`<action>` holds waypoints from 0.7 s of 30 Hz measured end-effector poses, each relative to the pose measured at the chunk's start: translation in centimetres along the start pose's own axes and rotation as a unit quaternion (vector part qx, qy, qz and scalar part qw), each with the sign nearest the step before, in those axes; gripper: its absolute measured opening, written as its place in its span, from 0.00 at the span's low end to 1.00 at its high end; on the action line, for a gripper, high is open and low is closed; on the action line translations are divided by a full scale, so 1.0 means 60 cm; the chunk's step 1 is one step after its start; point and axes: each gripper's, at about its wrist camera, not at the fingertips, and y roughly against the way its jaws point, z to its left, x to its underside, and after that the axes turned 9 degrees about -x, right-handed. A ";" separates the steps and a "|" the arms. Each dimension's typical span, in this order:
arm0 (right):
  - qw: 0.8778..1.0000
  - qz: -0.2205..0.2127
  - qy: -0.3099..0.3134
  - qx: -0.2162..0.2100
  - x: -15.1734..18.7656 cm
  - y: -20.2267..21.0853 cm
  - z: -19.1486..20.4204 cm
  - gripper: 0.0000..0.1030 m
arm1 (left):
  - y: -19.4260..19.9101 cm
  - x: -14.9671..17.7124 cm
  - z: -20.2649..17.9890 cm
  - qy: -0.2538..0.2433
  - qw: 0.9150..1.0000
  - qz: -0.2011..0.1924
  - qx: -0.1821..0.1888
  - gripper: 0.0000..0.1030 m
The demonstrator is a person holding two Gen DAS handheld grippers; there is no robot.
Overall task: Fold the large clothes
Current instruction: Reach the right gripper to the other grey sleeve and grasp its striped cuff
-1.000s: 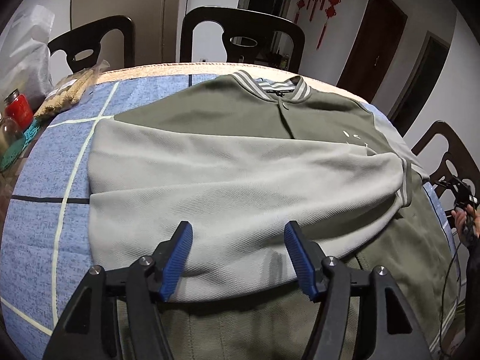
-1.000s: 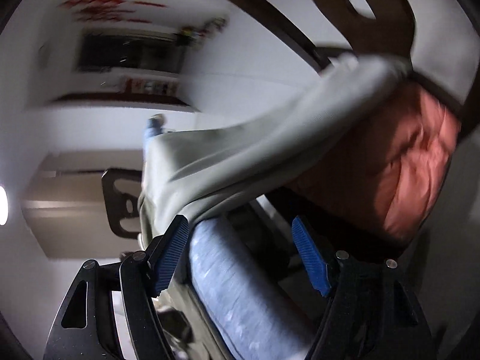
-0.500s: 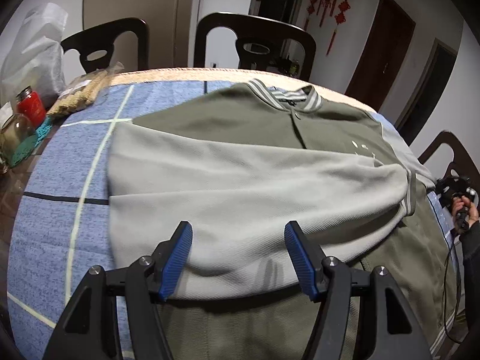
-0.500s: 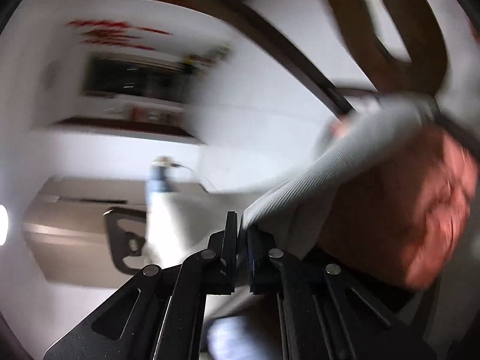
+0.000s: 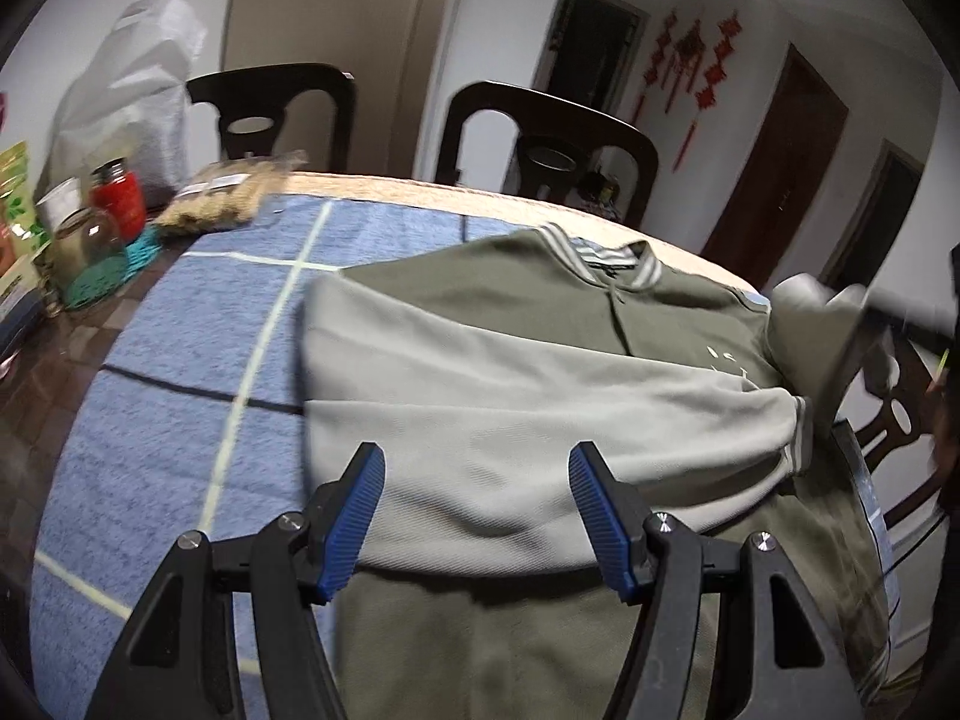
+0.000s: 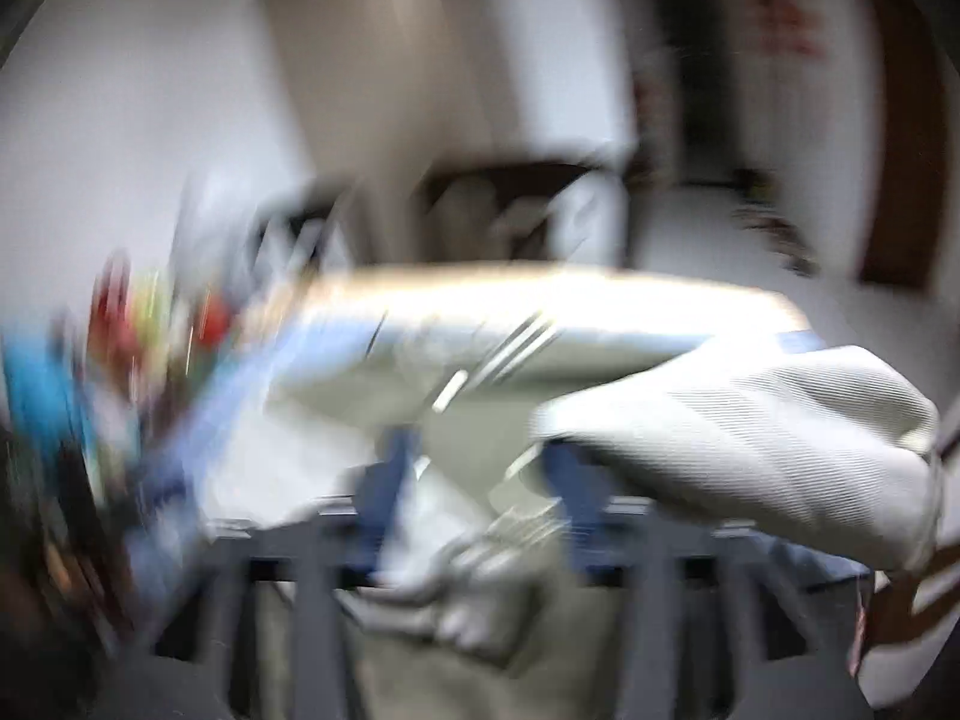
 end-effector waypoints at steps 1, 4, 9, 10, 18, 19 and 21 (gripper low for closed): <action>0.999 0.023 0.016 -0.016 0.022 -0.031 0.028 0.66 | 0.005 0.003 0.010 0.005 1.000 -0.001 -0.004 0.64; 0.995 0.054 0.000 -0.089 0.084 -0.074 0.056 0.66 | 0.020 0.014 0.037 0.014 1.000 -0.004 -0.015 0.64; 0.985 -0.015 -0.126 -0.113 0.141 -0.003 -0.039 0.66 | 0.035 0.027 0.071 0.024 0.999 -0.011 -0.022 0.65; 0.978 -0.042 -0.176 -0.107 0.151 0.014 -0.078 0.67 | 0.036 0.029 0.074 0.025 0.999 -0.012 -0.020 0.65; 0.886 -0.158 -0.435 0.026 0.227 0.086 -0.358 0.67 | 0.026 0.031 0.051 0.011 1.000 -0.010 0.013 0.66; 0.884 -0.127 -0.447 0.041 0.227 0.074 -0.374 0.67 | 0.026 0.030 0.047 0.008 1.000 -0.011 0.014 0.66; 0.884 -0.079 -0.458 0.048 0.223 0.042 -0.390 0.67 | 0.027 0.028 0.040 0.003 1.000 -0.013 0.016 0.66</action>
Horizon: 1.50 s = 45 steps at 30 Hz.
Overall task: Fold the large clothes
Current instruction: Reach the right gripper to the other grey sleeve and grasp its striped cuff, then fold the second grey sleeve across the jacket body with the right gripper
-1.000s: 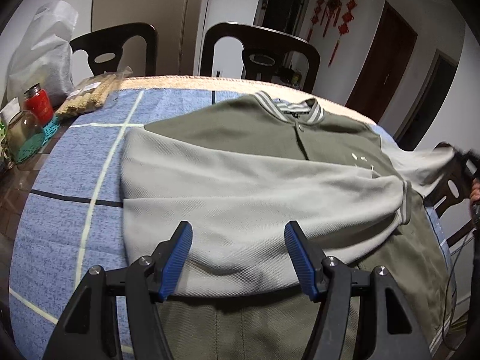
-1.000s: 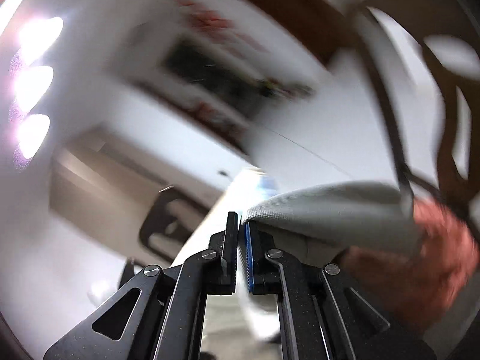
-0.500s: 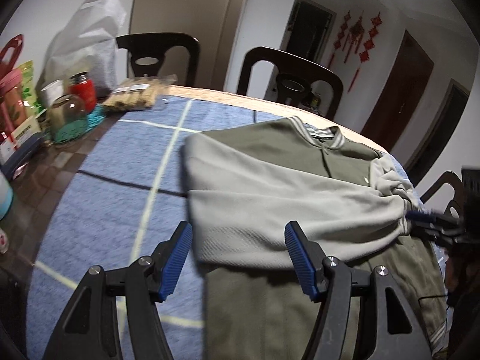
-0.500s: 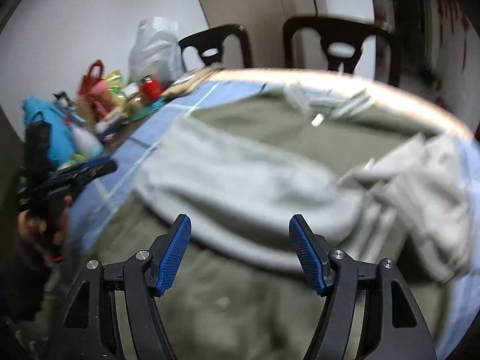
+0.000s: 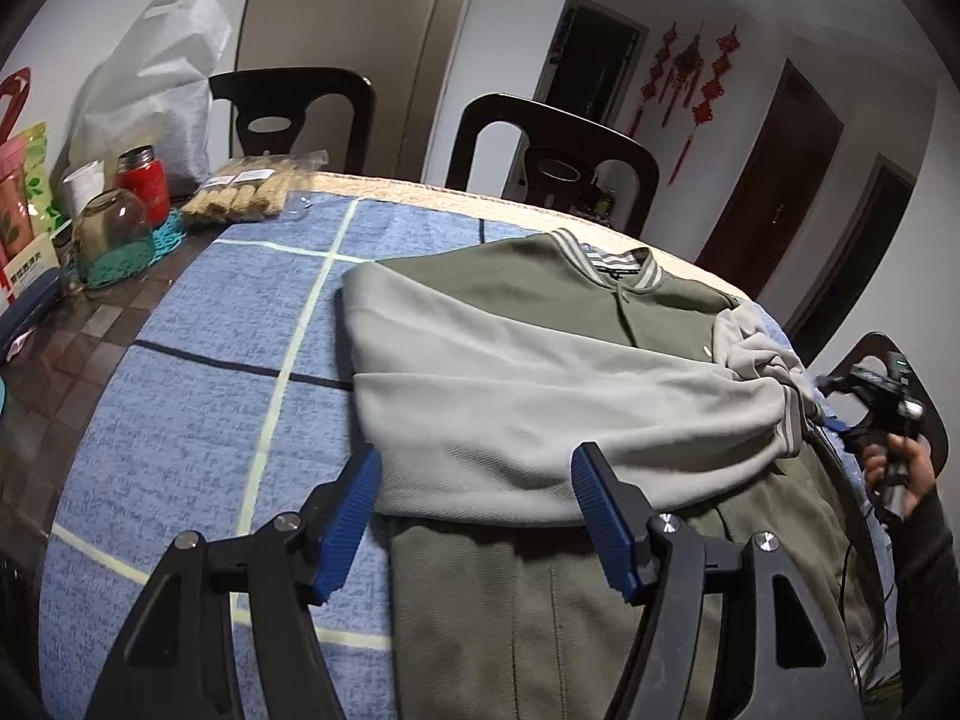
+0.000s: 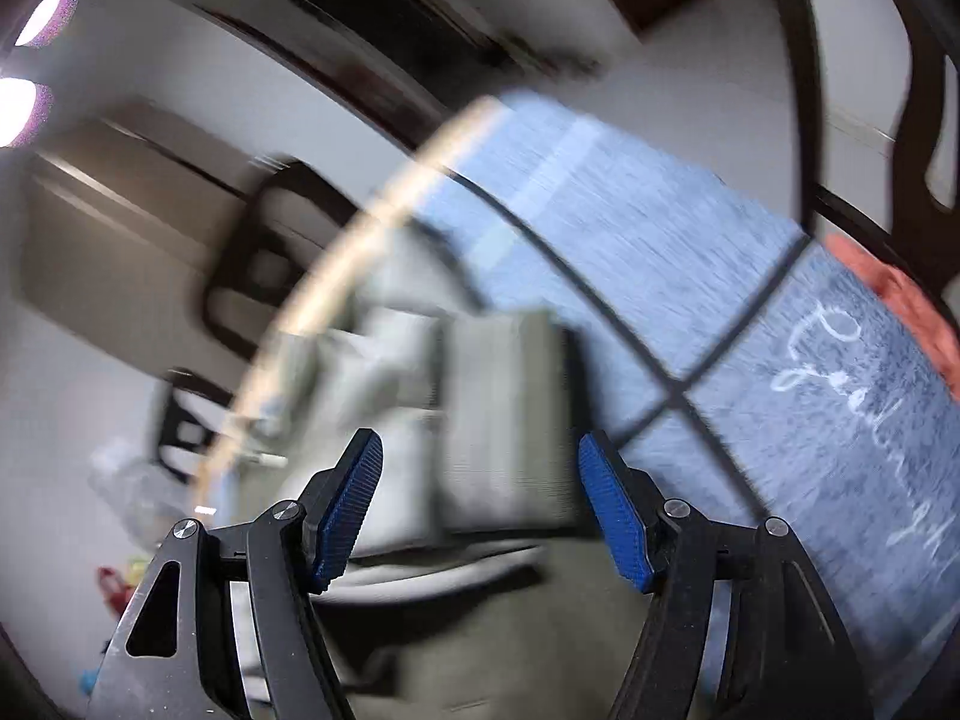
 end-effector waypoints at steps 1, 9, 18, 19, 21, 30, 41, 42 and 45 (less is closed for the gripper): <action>1.000 0.010 0.006 -0.006 0.001 -0.012 0.005 0.67 | -0.001 -0.001 -0.003 -0.002 1.000 -0.001 0.000 0.66; 0.987 -0.028 0.142 -0.063 -0.009 0.023 0.173 0.10 | -0.008 -0.004 -0.002 0.003 1.000 0.000 0.000 0.66; 0.910 0.111 0.345 -0.200 0.153 -0.085 0.498 0.32 | 0.000 -0.019 0.005 0.016 1.000 -0.011 -0.005 0.66; 0.904 0.113 0.355 -0.211 0.169 -0.078 0.502 0.38 | 0.003 -0.022 0.007 0.016 1.000 -0.013 -0.008 0.66; 0.897 0.094 0.364 -0.233 0.178 -0.063 0.498 0.47 | 0.007 -0.027 0.011 0.017 1.000 -0.015 -0.012 0.66; 0.949 0.050 0.298 -0.092 0.120 -0.003 0.236 0.55 | -0.051 -0.078 -0.048 -0.005 0.998 0.024 0.056 0.70; 0.980 0.035 -0.059 -0.186 0.079 -0.027 -0.021 0.59 | -0.245 -0.092 -0.188 0.005 0.982 0.151 0.115 0.38; 0.978 0.030 -0.073 -0.195 0.076 -0.032 -0.023 0.59 | -0.250 -0.093 -0.191 0.010 0.981 0.152 0.122 0.27; 0.972 0.024 -0.114 -0.203 0.066 -0.060 -0.031 0.59 | -0.256 -0.100 -0.204 0.019 0.976 0.162 0.146 0.01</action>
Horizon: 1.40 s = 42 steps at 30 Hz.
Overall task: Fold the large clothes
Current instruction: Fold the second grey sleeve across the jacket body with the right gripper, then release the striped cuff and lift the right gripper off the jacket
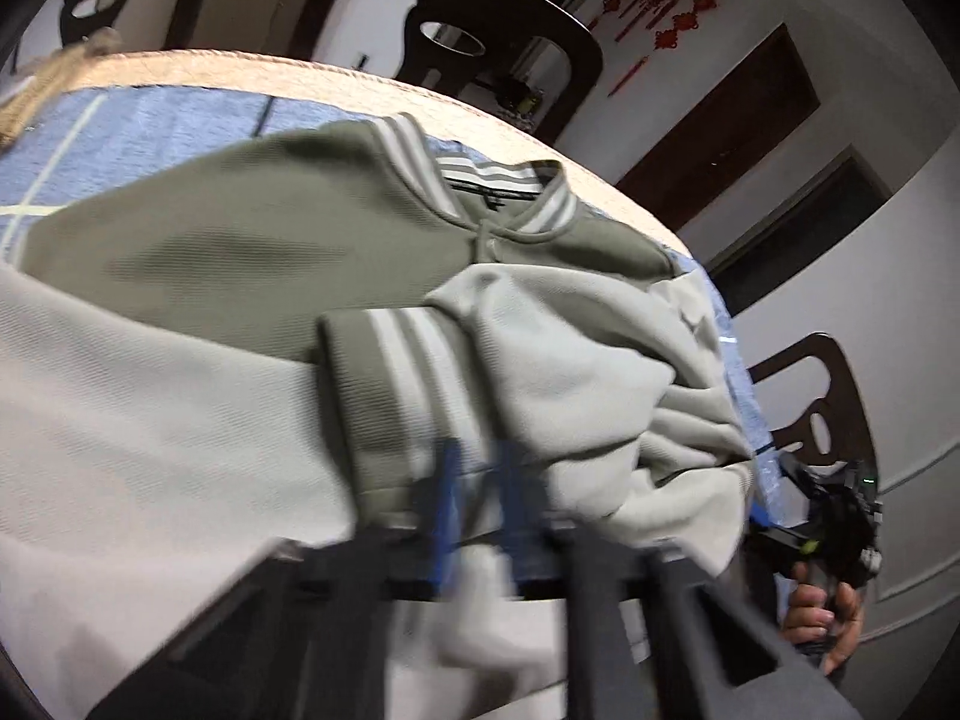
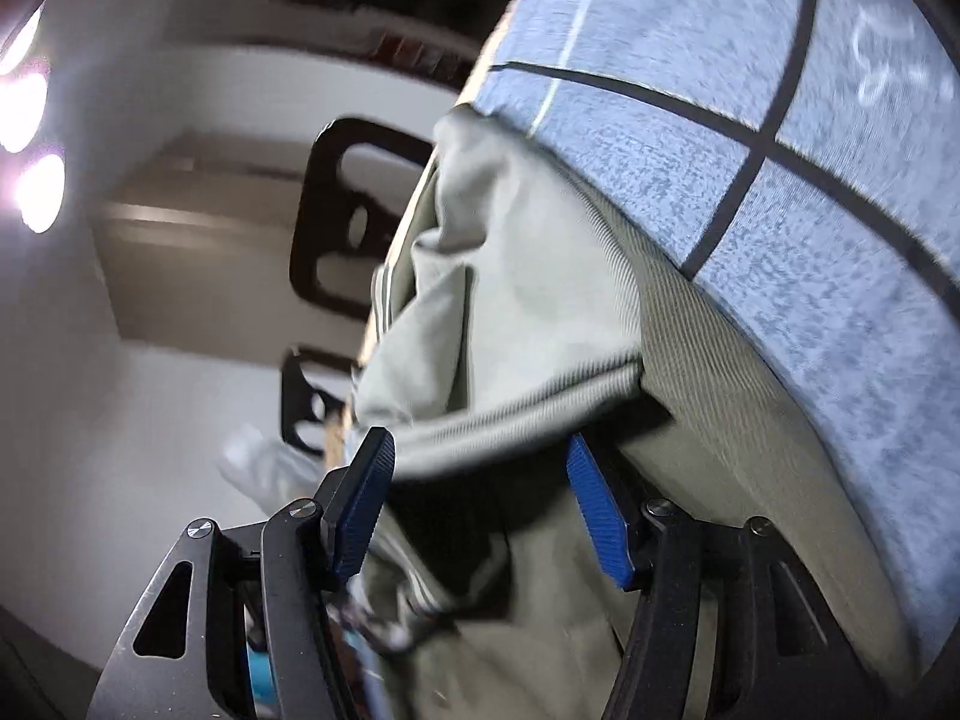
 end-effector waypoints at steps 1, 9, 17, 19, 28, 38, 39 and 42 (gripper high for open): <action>1.000 0.003 0.002 0.006 -0.004 -0.009 0.001 0.58 | 0.009 -0.005 -0.006 -0.001 1.000 -0.005 0.010 0.00; 0.998 -0.020 0.062 -0.015 -0.037 0.011 0.078 0.07 | 0.189 -0.070 -0.066 -0.028 0.987 -0.136 0.083 0.00; 0.999 -0.008 0.044 0.008 -0.037 0.018 0.026 0.07 | 0.079 -0.010 0.030 0.011 0.999 -0.042 -0.029 0.46; 0.999 -0.008 0.041 0.005 -0.038 0.019 0.021 0.07 | 0.054 0.003 0.048 0.031 0.999 -0.024 -0.032 0.50; 0.998 -0.005 0.054 0.011 -0.033 0.026 0.025 0.10 | -0.007 0.031 0.027 0.049 0.998 0.004 -0.025 0.55; 0.998 0.010 0.063 0.009 -0.014 0.001 0.046 0.30 | 0.050 0.008 -0.011 0.041 0.998 -0.041 0.034 0.07; 0.997 0.011 0.074 0.009 -0.016 0.003 0.056 0.13 | 0.070 0.000 -0.018 0.040 0.997 -0.053 0.042 0.07; 0.996 0.009 0.092 -0.013 -0.027 0.019 0.087 0.03 | 0.132 -0.022 -0.026 0.035 0.993 -0.087 0.068 0.06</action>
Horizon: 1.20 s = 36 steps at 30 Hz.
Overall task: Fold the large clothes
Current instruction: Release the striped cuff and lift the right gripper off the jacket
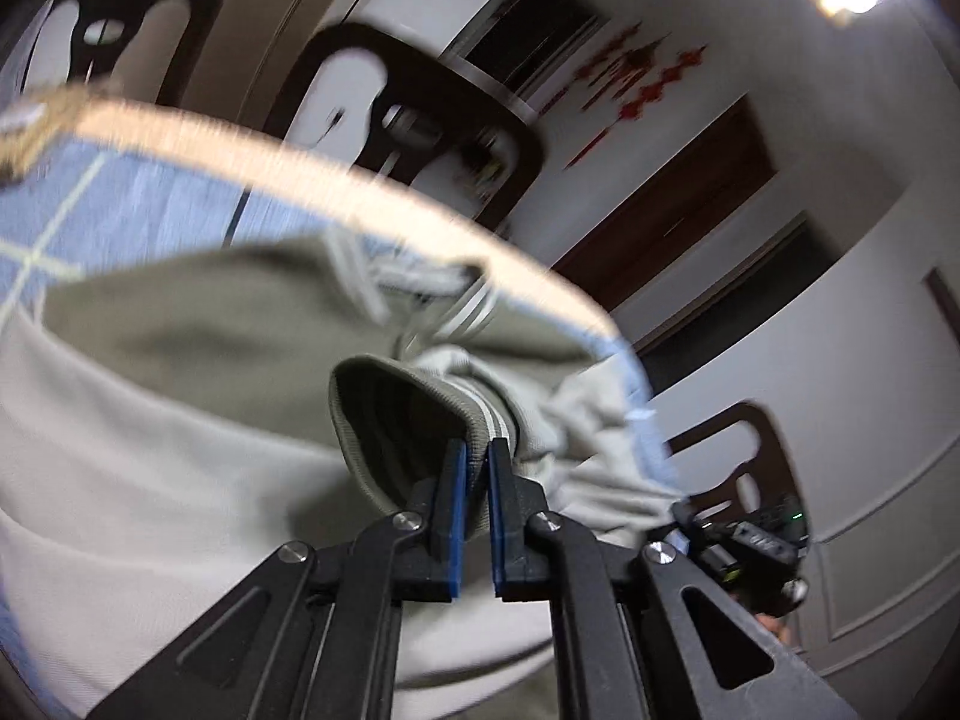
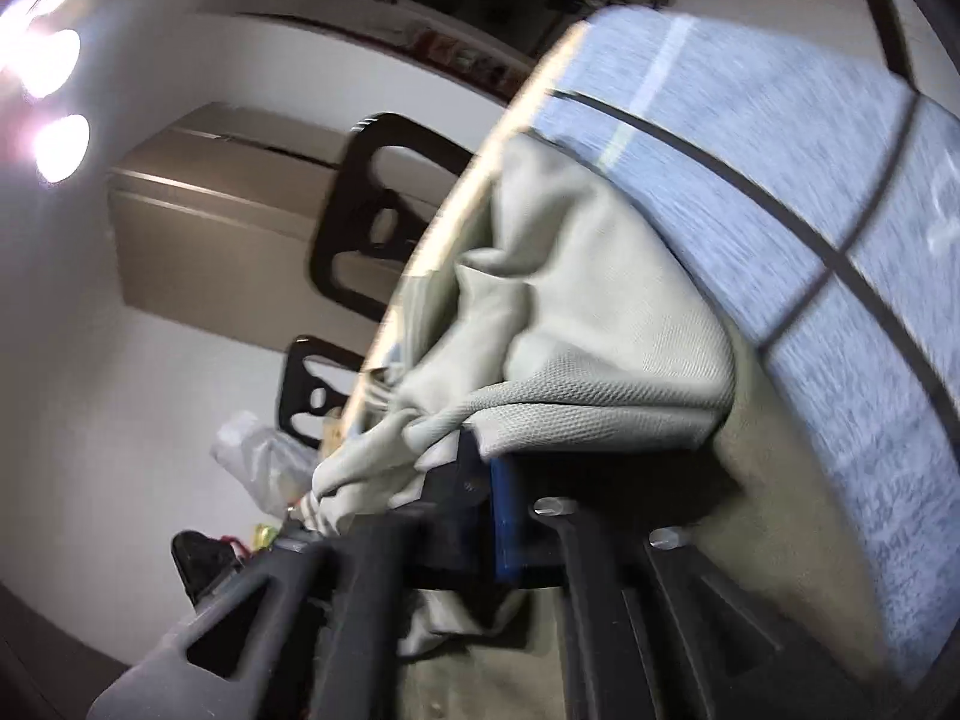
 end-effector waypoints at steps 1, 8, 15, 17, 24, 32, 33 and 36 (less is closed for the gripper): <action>1.000 -0.004 0.002 -0.004 -0.005 0.006 0.005 0.03 | 0.018 -0.010 -0.007 -0.002 1.000 -0.010 0.007 0.06; 0.999 -0.030 -0.009 -0.034 -0.036 0.096 0.017 0.03 | 0.117 -0.034 -0.023 -0.018 0.997 -0.068 0.026 0.06; 0.989 0.089 -0.003 0.118 0.049 0.073 -0.077 0.07 | 0.040 0.052 0.112 -0.033 0.995 0.009 -0.090 0.07; 0.987 0.094 -0.010 0.127 0.062 0.075 -0.093 0.11 | 0.008 0.072 0.167 -0.004 0.993 0.047 -0.113 0.09; 0.986 0.036 0.118 0.109 0.058 0.113 0.036 0.34 | 0.083 0.063 0.141 -0.032 0.995 -0.011 -0.089 0.11; 0.981 0.059 0.173 0.057 0.077 -0.014 0.118 0.49 | 0.051 0.057 0.040 -0.075 0.995 -0.016 -0.062 0.31; 0.980 0.059 0.184 0.047 0.080 -0.021 0.130 0.49 | 0.037 0.056 0.028 -0.080 0.995 -0.013 -0.057 0.34; 0.965 0.081 0.235 0.084 0.089 -0.072 0.145 0.49 | -0.013 0.063 0.003 -0.092 0.995 0.011 -0.048 0.37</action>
